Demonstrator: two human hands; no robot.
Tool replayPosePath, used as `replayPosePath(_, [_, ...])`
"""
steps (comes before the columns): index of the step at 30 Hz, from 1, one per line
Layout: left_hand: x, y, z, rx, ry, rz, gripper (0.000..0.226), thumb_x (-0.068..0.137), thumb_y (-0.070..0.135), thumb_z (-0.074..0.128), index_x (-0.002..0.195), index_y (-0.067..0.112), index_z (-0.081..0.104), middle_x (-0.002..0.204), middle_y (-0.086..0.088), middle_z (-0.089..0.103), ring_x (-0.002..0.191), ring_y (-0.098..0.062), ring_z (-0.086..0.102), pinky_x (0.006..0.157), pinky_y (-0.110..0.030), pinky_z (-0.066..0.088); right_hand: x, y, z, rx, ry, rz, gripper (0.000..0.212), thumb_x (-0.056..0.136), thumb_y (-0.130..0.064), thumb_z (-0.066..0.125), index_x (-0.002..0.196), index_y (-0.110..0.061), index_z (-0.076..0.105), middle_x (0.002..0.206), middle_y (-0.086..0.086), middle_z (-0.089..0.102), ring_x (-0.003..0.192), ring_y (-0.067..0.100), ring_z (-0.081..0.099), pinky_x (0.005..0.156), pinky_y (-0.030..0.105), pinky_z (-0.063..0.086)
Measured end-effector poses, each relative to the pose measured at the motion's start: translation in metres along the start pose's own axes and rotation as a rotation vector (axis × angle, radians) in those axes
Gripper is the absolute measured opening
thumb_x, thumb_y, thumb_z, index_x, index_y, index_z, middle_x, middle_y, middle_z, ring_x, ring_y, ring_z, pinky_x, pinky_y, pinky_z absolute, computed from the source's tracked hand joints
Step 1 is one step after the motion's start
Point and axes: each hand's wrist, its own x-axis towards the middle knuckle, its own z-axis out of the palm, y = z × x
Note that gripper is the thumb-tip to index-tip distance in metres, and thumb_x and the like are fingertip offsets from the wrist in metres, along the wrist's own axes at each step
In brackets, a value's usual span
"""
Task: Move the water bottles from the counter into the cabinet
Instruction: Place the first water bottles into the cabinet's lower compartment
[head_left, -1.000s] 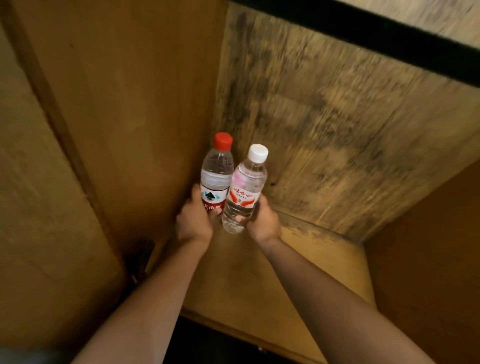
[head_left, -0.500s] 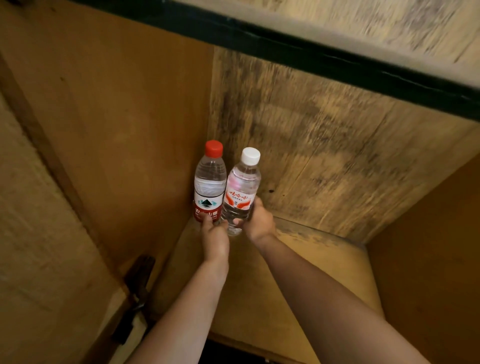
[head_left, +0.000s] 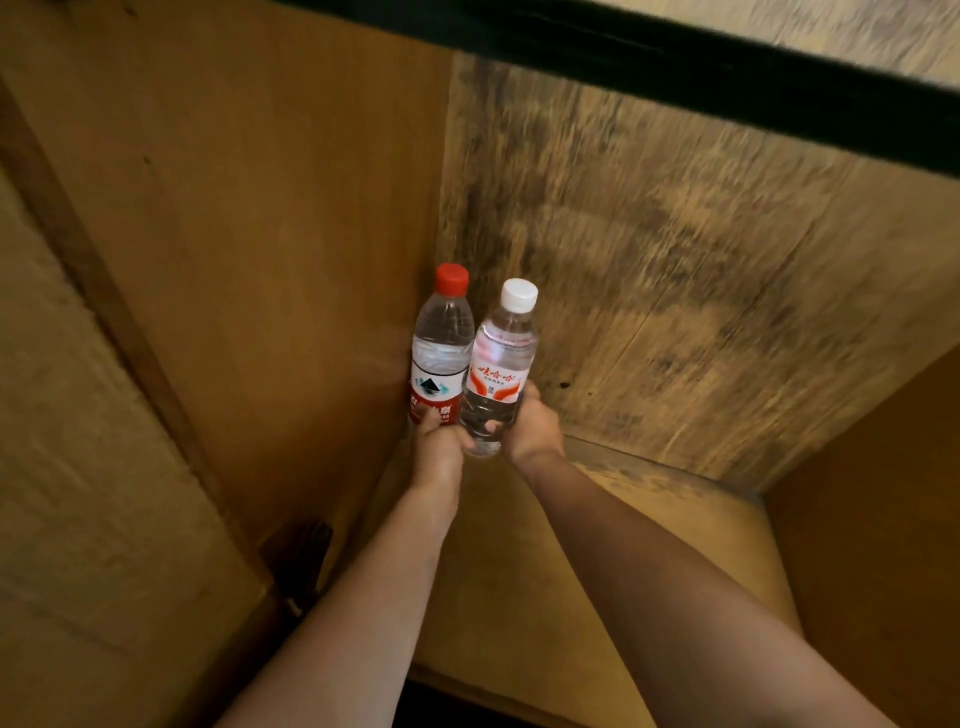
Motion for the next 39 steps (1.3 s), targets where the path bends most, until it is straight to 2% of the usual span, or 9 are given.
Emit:
replayPosePath(7, [0.003,0.006,-0.004,0.036,-0.045,-0.028,0.083,0.070,-0.023,0.029,0.145,0.012,0.027,0.142,-0.016,0.040,0.129,-0.032,0.042,0.105,-0.043,0.039,0.011,0.001,0.005,-0.043,0.004,0.016,0.028,0.092,-0.008,0.045,0.120,-0.008,0.042,0.121,0.014,0.059,0.103,0.024,0.057,0.083,0.029,0.041])
replayPosePath(9, [0.002,0.007,-0.002,0.011,-0.043,-0.025,0.083,0.071,-0.024,0.028,0.145,0.011,0.025,0.142,-0.016,0.040,0.128,-0.032,0.043,0.101,-0.039,0.040,0.014,0.000,0.005,-0.091,0.000,0.003,0.031,0.091,-0.005,0.048,0.121,-0.005,0.041,0.121,0.015,0.059,0.105,0.025,0.057,0.087,0.031,0.044])
replayPosePath(12, [0.004,0.008,-0.001,-0.013,-0.044,-0.016,0.078,0.071,-0.024,0.027,0.143,0.006,0.029,0.141,-0.018,0.042,0.127,-0.032,0.044,0.099,-0.038,0.040,0.017,0.000,0.003,-0.083,-0.007,0.011,0.026,0.093,-0.003,0.042,0.119,-0.005,0.042,0.118,0.012,0.060,0.082,0.012,0.058,0.076,0.024,0.047])
replayPosePath(17, [0.006,0.011,-0.003,-0.017,-0.041,-0.017,0.076,0.070,-0.024,0.028,0.140,0.004,0.031,0.137,-0.016,0.045,0.124,-0.031,0.047,0.093,-0.034,0.042,0.019,-0.005,0.001,-0.156,-0.022,0.001,0.035,0.087,-0.002,0.051,0.121,0.001,0.041,0.124,0.019,0.056,0.113,0.032,0.055,0.099,0.040,0.044])
replayPosePath(23, [0.007,0.014,-0.001,0.042,-0.073,-0.038,0.082,0.071,-0.023,0.030,0.145,0.012,0.026,0.141,-0.015,0.042,0.126,-0.031,0.045,0.101,-0.038,0.042,0.023,-0.002,0.000,-0.141,-0.066,0.011,0.035,0.091,-0.006,0.047,0.125,-0.003,0.040,0.121,0.014,0.058,0.092,0.019,0.053,0.084,0.027,0.041])
replayPosePath(29, [-0.011,0.013,0.001,0.075,-0.090,-0.003,0.086,0.080,-0.019,0.035,0.149,0.024,0.005,0.146,-0.012,0.036,0.130,-0.027,0.040,0.106,-0.037,0.035,0.000,0.017,-0.002,-0.098,-0.097,0.035,0.043,0.091,-0.020,0.053,0.130,-0.011,0.037,0.125,0.013,0.058,0.116,0.031,0.054,0.089,0.033,0.042])
replayPosePath(32, [-0.027,0.009,-0.009,0.235,-0.033,-0.011,0.071,0.083,-0.011,0.041,0.145,0.022,0.027,0.141,-0.008,0.044,0.112,-0.020,0.046,0.096,-0.036,0.039,-0.034,0.043,-0.005,0.053,-0.057,0.011,0.042,0.089,-0.012,0.056,0.128,-0.010,0.043,0.114,0.011,0.064,0.107,0.027,0.059,0.086,0.025,0.044])
replayPosePath(35, [-0.054,-0.004,-0.018,0.332,-0.069,-0.049,0.056,0.085,-0.010,0.038,0.134,0.015,0.043,0.131,-0.010,0.054,0.099,-0.018,0.053,0.077,-0.031,0.044,-0.078,0.073,-0.018,0.382,-0.095,0.086,0.025,0.087,0.007,0.051,0.111,0.003,0.056,0.087,0.006,0.059,0.075,0.014,0.056,0.062,0.009,0.041])
replayPosePath(39, [-0.101,-0.038,-0.019,0.501,-0.199,-0.093,0.040,0.087,-0.007,0.040,0.116,0.018,0.053,0.095,-0.003,0.068,0.065,-0.012,0.057,0.058,-0.023,0.041,-0.149,0.123,-0.054,0.574,-0.147,0.238,0.024,0.089,0.008,0.046,0.090,-0.013,0.058,0.079,0.007,0.060,0.060,0.009,0.053,0.051,0.010,0.043])
